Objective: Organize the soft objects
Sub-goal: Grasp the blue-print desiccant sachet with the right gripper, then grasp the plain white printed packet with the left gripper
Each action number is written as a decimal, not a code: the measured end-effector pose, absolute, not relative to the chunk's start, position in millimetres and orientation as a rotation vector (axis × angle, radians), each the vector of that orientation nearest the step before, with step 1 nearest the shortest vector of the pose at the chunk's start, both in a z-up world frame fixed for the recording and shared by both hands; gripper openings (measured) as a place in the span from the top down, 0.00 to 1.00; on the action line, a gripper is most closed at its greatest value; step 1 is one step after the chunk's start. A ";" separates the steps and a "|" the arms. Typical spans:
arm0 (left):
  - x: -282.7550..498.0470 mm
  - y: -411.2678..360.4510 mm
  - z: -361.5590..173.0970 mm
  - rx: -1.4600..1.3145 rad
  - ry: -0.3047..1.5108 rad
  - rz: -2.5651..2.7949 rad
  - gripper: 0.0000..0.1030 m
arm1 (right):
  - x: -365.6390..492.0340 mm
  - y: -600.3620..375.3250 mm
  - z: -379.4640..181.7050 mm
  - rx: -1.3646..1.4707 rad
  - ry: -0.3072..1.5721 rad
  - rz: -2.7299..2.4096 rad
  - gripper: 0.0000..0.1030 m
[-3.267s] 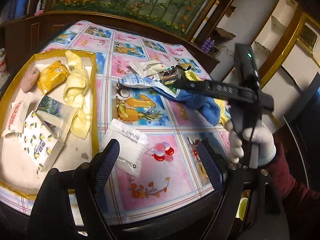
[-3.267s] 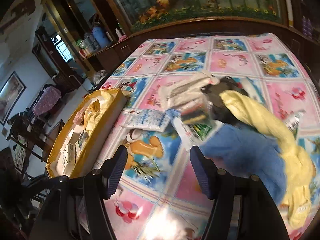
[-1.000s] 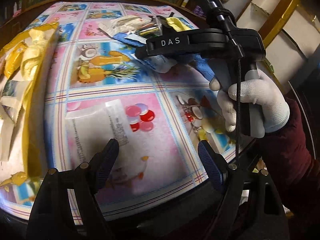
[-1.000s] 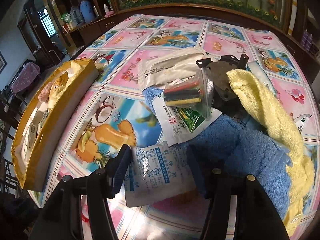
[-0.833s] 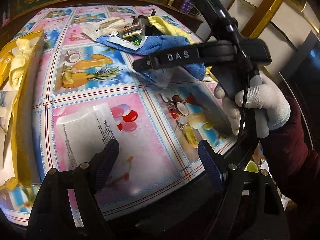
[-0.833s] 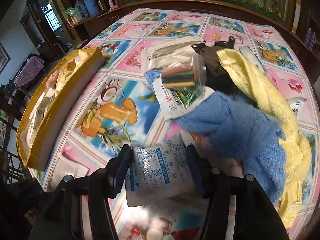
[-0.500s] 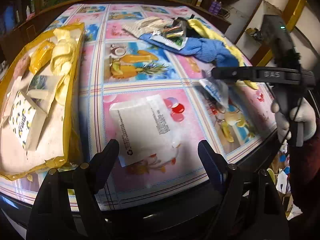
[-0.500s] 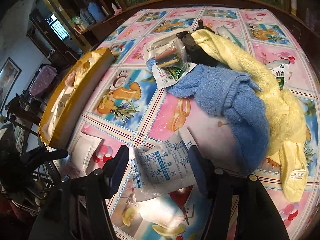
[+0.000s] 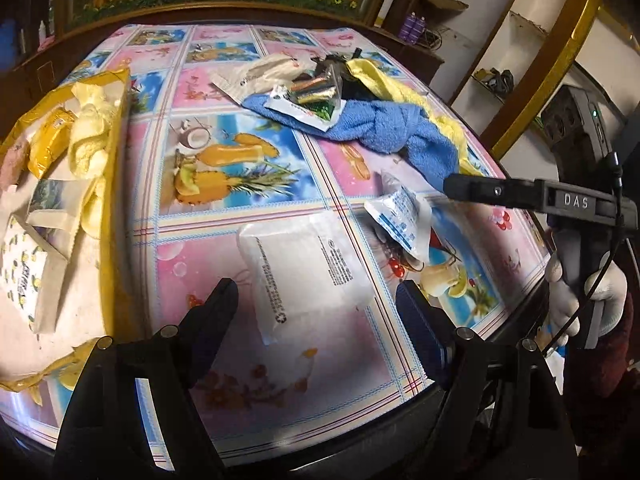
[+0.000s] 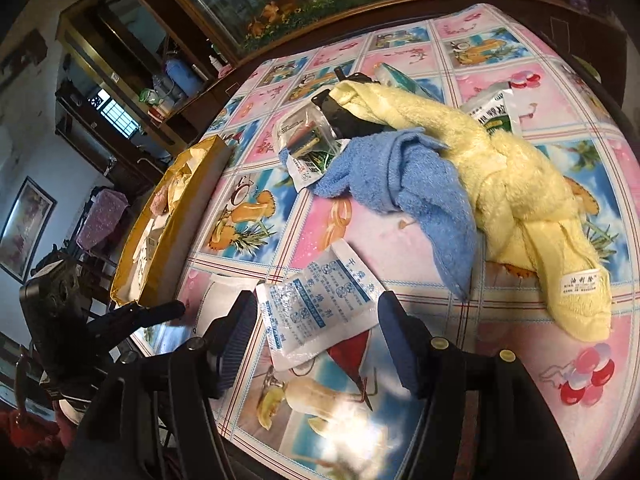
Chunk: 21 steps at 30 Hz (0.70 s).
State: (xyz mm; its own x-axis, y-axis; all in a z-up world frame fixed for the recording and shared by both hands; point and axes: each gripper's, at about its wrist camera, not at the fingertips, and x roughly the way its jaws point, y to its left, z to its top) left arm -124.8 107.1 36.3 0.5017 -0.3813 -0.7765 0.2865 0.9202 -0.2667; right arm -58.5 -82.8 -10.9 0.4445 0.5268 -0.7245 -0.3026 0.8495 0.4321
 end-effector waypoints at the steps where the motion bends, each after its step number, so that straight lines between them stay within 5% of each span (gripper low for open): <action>1: -123.3 108.7 37.7 -0.107 0.955 -0.391 0.21 | -57.9 -83.9 -13.7 0.273 0.991 0.516 0.37; 11: -108.9 70.4 11.5 0.098 0.970 -0.321 0.21 | -42.9 -67.9 -37.4 0.487 1.109 0.450 0.35; 19: -98.7 74.7 6.3 0.124 0.958 -0.298 0.21 | -30.6 -21.3 -32.3 0.287 1.110 0.392 0.31; 21: -97.4 69.5 6.7 0.152 0.946 -0.316 0.31 | -31.1 -10.5 -31.9 0.199 1.100 0.380 0.31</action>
State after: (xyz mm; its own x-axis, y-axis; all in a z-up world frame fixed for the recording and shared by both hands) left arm -97.4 69.5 6.7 0.5431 -0.1991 -0.8157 0.3313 0.9435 -0.0097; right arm -31.1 -10.5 -31.9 0.3976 0.3954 -0.8280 -0.2004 0.9180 0.3422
